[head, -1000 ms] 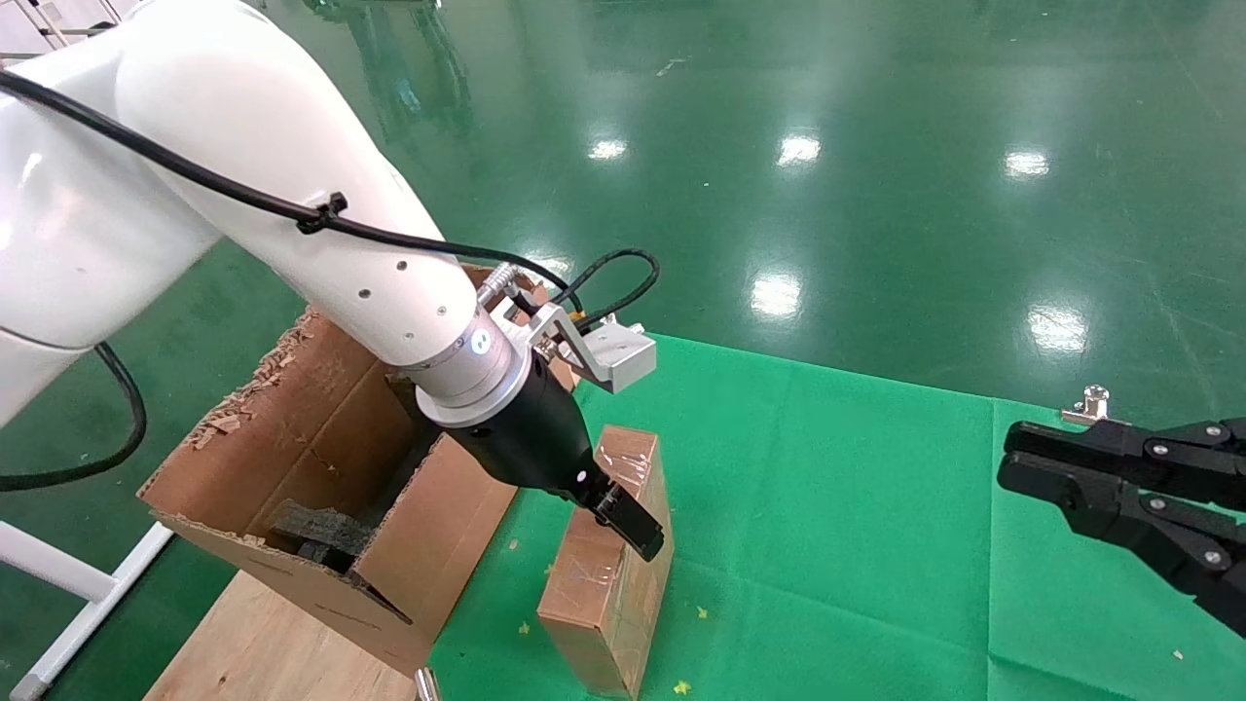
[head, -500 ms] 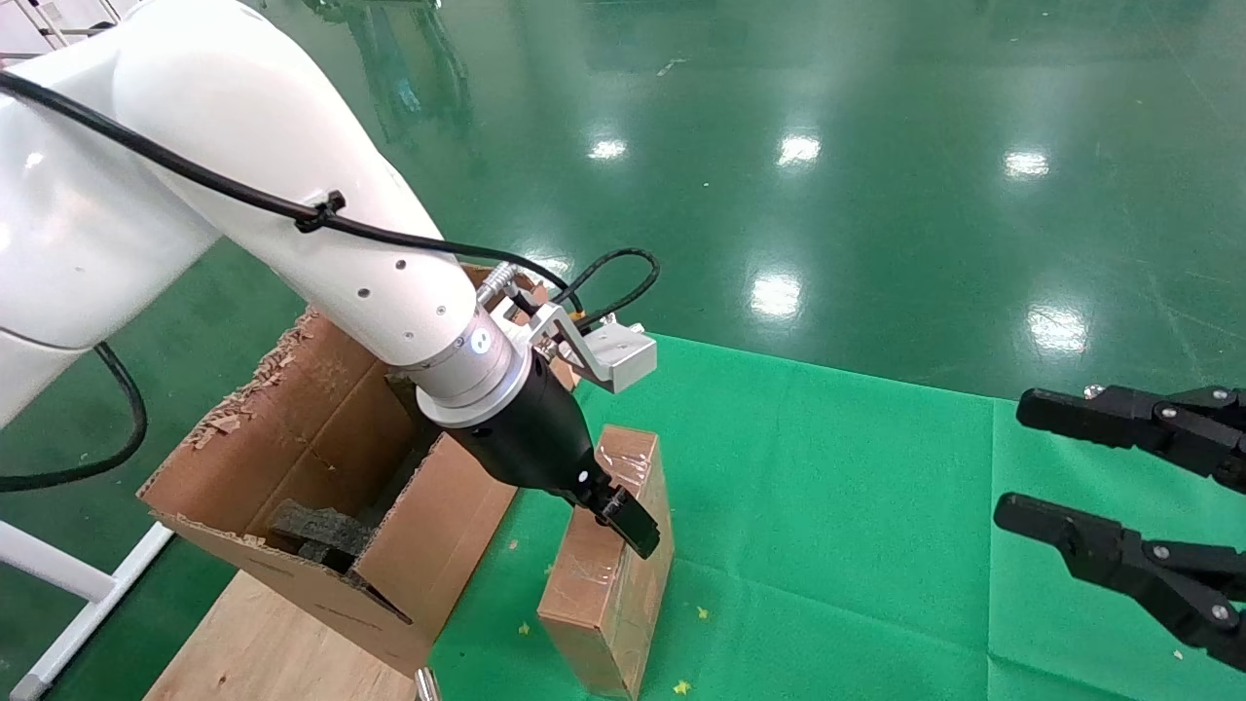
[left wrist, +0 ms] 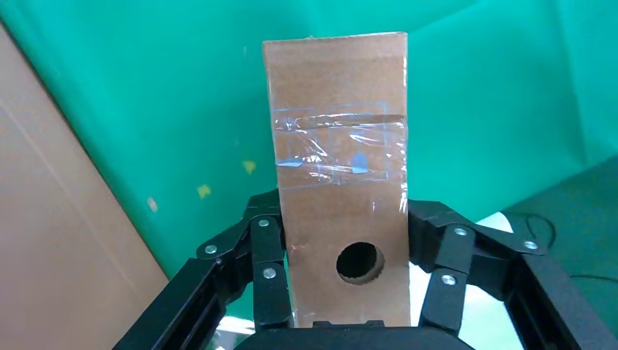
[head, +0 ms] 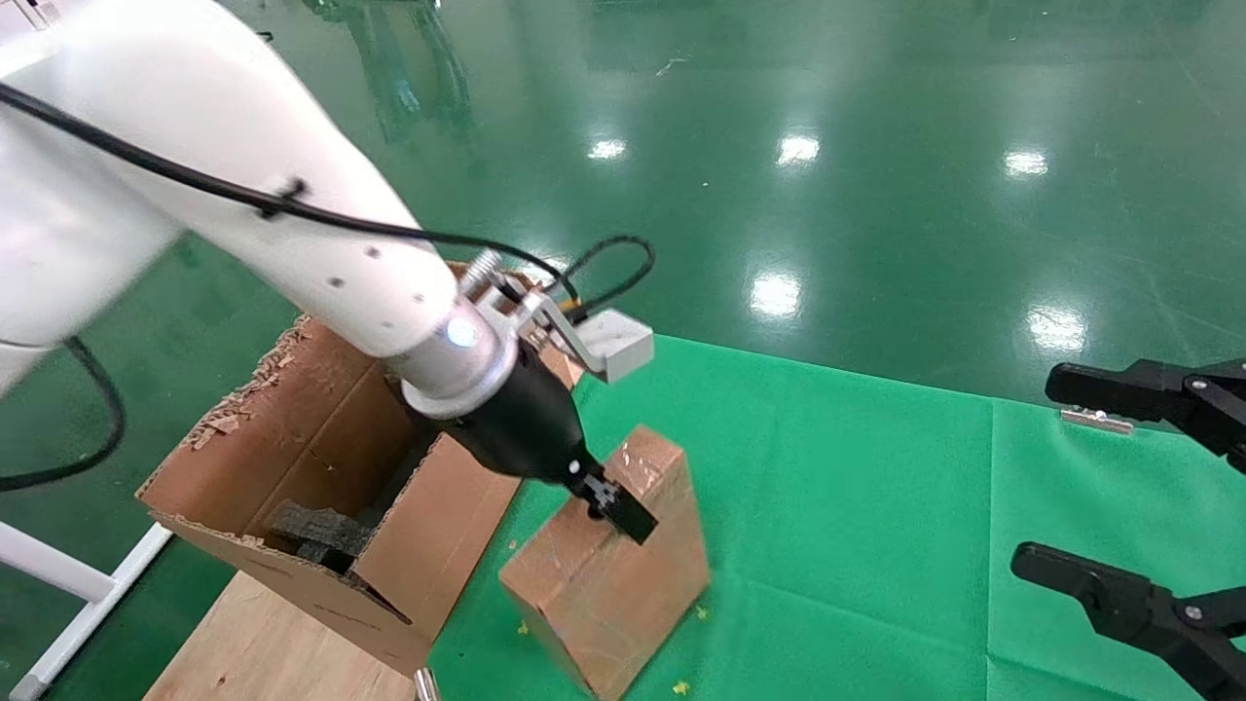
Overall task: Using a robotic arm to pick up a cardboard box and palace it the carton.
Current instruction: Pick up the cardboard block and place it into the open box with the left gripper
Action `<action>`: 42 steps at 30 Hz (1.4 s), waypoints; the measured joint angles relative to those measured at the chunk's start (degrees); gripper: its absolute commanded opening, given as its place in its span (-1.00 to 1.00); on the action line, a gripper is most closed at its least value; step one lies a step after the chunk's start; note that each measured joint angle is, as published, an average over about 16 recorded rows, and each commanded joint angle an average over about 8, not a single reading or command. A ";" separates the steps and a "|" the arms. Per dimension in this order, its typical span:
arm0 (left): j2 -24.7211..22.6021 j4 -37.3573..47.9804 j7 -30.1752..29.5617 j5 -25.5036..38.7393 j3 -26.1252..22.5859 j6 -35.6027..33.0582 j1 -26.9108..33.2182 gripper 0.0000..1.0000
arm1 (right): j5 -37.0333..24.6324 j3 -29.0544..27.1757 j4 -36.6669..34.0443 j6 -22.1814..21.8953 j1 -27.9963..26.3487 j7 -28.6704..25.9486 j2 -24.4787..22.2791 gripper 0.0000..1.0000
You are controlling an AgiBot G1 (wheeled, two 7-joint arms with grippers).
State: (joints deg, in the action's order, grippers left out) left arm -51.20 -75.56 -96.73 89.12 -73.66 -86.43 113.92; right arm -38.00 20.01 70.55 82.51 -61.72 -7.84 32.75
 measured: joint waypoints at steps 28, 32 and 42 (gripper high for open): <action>19.63 27.40 46.49 5.79 7.72 2.11 13.20 -1.00 | 0.00 0.00 0.00 0.00 0.00 0.00 0.00 1.00; 18.10 33.79 50.08 8.86 5.81 4.26 10.78 -1.00 | 0.00 0.00 0.00 0.00 0.00 0.00 0.00 1.00; 12.61 49.39 55.91 11.50 3.82 11.91 5.00 -1.00 | 0.00 0.00 0.00 0.00 0.00 0.00 0.00 1.00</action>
State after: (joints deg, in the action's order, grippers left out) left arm -38.59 -26.18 -40.81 100.63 -69.85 -74.52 118.92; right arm -38.00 20.01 70.55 82.51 -61.72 -7.83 32.75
